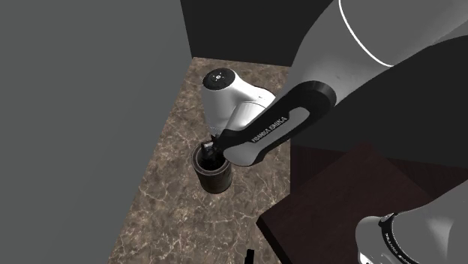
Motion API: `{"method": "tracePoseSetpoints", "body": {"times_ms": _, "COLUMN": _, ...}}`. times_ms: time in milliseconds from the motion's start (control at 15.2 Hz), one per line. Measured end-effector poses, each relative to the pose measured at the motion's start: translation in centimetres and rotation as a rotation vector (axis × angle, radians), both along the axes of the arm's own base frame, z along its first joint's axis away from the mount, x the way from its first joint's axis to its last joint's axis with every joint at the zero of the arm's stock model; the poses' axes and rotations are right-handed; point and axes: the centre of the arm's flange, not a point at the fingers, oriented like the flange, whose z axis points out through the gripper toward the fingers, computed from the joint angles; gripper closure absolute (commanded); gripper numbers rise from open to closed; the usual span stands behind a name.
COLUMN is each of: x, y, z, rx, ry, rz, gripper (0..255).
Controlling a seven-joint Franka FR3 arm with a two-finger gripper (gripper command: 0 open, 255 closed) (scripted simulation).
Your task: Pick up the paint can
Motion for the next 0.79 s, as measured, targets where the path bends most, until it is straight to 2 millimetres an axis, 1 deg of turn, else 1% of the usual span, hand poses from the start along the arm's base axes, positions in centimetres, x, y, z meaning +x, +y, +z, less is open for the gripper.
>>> {"method": "tracePoseSetpoints", "body": {"times_ms": 132, "x": -0.09, "y": -0.03, "z": -1.09, "rx": 0.000, "ry": 0.000, "rz": 0.000, "gripper": 0}}
{"method": "tracePoseSetpoints", "body": {"times_ms": 198, "x": -0.04, "y": -0.02, "z": -1.27, "rx": 0.000, "ry": 0.000, "rz": 0.000, "gripper": 255}}
{"method": "tracePoseSetpoints", "body": {"times_ms": 792, "x": 0.06, "y": 0.01, "z": -1.39, "rx": 0.000, "ry": -0.002, "rz": 0.000, "gripper": 255}}
